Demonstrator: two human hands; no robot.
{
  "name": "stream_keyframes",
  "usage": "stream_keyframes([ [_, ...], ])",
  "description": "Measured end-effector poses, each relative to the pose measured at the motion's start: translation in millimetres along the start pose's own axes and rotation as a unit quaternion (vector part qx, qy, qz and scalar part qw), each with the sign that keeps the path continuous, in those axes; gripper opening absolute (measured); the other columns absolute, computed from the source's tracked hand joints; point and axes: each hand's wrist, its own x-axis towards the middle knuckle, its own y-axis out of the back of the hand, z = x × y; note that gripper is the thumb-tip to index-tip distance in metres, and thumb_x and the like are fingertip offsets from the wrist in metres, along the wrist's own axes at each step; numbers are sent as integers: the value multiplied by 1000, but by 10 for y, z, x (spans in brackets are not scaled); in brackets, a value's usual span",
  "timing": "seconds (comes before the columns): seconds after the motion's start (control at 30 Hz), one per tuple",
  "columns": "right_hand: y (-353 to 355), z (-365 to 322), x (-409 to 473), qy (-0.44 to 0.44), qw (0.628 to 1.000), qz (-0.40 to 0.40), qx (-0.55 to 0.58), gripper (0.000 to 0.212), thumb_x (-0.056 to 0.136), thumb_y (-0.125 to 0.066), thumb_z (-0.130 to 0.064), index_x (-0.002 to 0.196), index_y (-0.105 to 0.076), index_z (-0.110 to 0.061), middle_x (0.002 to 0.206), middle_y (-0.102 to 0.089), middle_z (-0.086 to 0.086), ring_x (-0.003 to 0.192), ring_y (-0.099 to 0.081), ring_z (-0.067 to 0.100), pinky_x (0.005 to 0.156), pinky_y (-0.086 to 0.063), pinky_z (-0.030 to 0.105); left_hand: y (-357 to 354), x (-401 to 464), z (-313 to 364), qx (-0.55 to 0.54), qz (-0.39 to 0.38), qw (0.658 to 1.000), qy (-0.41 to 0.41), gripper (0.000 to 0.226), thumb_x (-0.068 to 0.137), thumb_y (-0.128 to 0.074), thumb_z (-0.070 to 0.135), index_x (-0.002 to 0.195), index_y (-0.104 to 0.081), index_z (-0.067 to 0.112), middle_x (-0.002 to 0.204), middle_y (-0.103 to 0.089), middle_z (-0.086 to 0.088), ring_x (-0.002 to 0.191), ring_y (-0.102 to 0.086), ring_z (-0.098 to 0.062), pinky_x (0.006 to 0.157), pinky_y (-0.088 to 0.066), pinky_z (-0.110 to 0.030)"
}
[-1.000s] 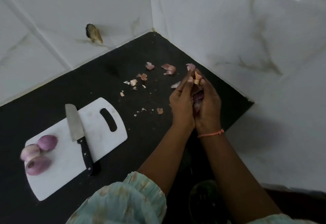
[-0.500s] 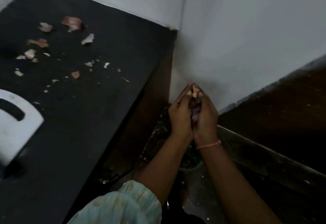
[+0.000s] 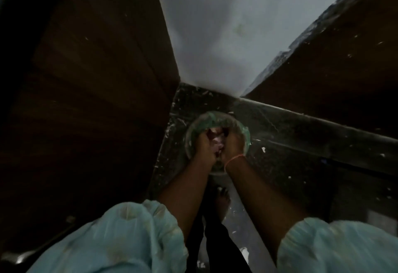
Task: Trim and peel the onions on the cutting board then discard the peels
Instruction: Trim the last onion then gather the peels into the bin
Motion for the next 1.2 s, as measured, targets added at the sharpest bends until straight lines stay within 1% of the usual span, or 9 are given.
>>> stream_keyframes([
  [0.1,33,-28,70,20,999,-16,-42,42,99,-46,-9,62,-66,-6,77,-64,-3,85,-62,19,90,-46,24,117,217,-34,39,9,999,2,56,107,-25,26,86,-72,3,79,-74,-14,81,-68,-28,73,-54,-28],
  [0.23,161,11,255,108,980,16,-166,20,99,-52,-14,104,-68,-3,88,-67,2,80,-66,17,62,-50,18,246,673,-56,91,19,995,34,53,104,-35,38,140,-55,5,146,-53,-17,128,-55,-37,113,-39,-50],
  [0.43,413,497,409,110,859,-232,-443,39,106,-37,-27,140,-52,-15,147,-47,12,134,-45,25,116,-30,40,180,389,73,105,0,994,42,61,106,-30,46,147,-46,3,151,-47,-15,135,-47,-33,119,-32,-40],
  [0.57,475,322,469,125,844,-145,-500,40,106,-37,-27,143,-46,-14,149,-45,11,136,-42,26,116,-28,34,221,327,129,124,-33,988,88,54,103,-37,52,123,-64,10,107,-73,-12,99,-63,-26,88,-50,-37],
  [0.7,405,298,230,154,820,-215,-508,45,107,-34,-21,149,-32,-5,152,-34,7,143,-30,20,106,-21,4,199,361,68,118,-21,991,62,61,102,-38,55,142,-53,11,144,-55,-12,127,-53,-25,109,-40,-35],
  [0.8,576,139,412,124,768,-182,-602,46,106,-36,-19,147,-33,1,155,-30,17,146,-26,31,117,-18,29,117,227,85,152,-33,985,76,62,97,-44,60,133,-61,13,133,-63,-12,124,-56,-28,110,-41,-42],
  [0.97,819,-268,333,114,857,2,-503,10,89,-66,-7,91,-59,-14,94,-64,11,98,-58,31,79,-45,33,90,176,104,196,-27,979,57,73,77,-62,70,130,-67,21,132,-66,-8,124,-60,-31,111,-42,-52],
  [1.03,856,-376,268,110,854,44,-507,25,81,-71,-6,69,-51,-17,77,-59,11,83,-58,27,70,-45,32,89,272,55,238,-11,970,51,82,65,-70,70,130,-67,20,130,-67,-9,120,-63,-32,107,-47,-54],
  [1.2,670,-523,-121,-38,930,-133,-341,42,87,-68,-20,128,-60,-13,123,-65,19,109,-63,34,97,-50,53,-348,-541,198,300,-12,952,51,51,96,-56,52,128,-67,14,123,-69,-14,114,-65,-34,100,-53,-50],
])
